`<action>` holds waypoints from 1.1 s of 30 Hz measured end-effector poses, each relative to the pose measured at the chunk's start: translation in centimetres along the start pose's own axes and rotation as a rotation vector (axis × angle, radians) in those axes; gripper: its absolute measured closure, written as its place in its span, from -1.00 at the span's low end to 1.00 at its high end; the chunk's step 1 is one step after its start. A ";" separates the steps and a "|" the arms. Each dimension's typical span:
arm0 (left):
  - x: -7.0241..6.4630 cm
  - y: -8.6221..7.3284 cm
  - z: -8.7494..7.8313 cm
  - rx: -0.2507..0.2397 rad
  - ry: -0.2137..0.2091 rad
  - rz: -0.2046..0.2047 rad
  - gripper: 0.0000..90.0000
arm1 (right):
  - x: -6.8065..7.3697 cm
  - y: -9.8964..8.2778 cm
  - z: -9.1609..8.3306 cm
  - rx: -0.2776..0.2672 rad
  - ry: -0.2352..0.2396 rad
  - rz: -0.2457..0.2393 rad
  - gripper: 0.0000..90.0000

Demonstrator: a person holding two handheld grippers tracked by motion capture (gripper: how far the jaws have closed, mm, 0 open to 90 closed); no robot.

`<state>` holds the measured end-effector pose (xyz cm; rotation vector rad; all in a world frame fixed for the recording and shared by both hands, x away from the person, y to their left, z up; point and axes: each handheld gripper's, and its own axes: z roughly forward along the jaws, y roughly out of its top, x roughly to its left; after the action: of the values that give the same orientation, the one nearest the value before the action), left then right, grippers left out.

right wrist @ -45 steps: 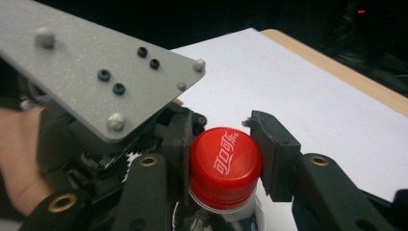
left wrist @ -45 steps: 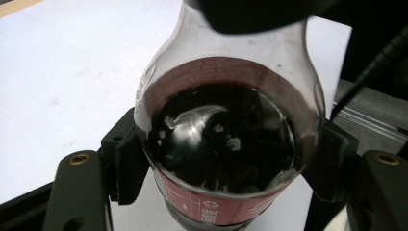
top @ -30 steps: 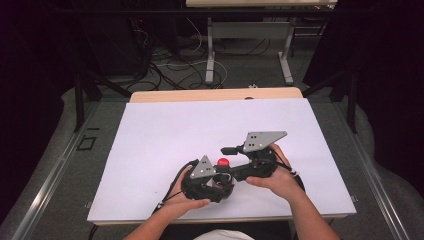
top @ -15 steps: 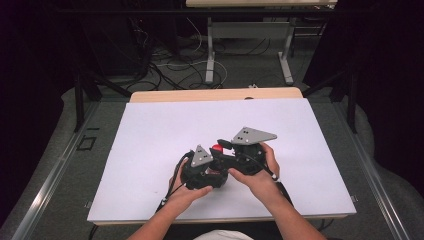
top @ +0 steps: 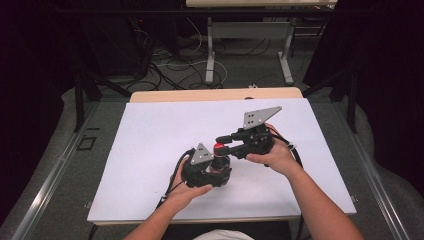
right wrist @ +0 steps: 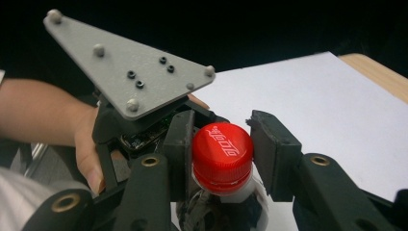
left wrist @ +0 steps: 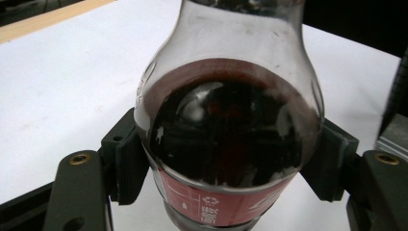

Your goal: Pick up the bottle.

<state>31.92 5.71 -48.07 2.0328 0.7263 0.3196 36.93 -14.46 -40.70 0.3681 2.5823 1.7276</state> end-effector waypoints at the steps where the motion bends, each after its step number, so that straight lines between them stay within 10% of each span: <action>1: 0.1 0.0 0.1 -0.003 0.008 0.002 -0.34 | 0.1 0.1 0.1 -0.001 -0.020 -0.003 0.32; 6: 0.7 0.0 0.4 0.006 0.022 -0.001 -0.34 | 1.7 0.4 0.1 -0.014 -0.186 0.028 0.08; 8: 0.8 0.0 0.6 -0.002 0.035 0.000 -0.34 | 3.0 0.4 0.5 -0.012 -0.353 0.048 0.07; 15: 0.7 0.0 1.1 0.006 0.055 -0.013 -0.34 | 3.9 0.1 1.9 0.000 -0.481 0.081 0.11; 22: 0.8 -0.4 1.1 0.019 0.027 0.013 -0.34 | 3.2 0.0 2.4 0.050 -0.380 0.082 0.36; 24: 0.8 -0.5 0.9 0.013 -0.001 0.015 -0.34 | 1.6 0.3 1.9 0.079 -0.194 0.009 0.36; 25: 0.8 -0.5 0.8 0.005 -0.016 0.008 -0.34 | 1.6 0.3 1.9 0.079 -0.194 0.009 0.36; 29: 0.6 -0.4 0.6 0.004 -0.037 0.010 -0.34 | -0.9 0.5 1.2 0.091 0.046 -0.084 0.35; 31: 0.7 -0.2 0.5 0.004 -0.026 0.008 -0.34 | -1.1 0.6 1.1 0.082 0.033 -0.044 0.23; 33: 0.9 -0.1 0.5 -0.003 -0.014 0.002 -0.34 | 0.5 0.9 1.3 0.085 -0.115 -0.001 0.07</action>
<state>32.80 5.94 -48.50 2.0309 0.7152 0.3066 36.80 -12.82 -40.35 0.4533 2.5786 1.5504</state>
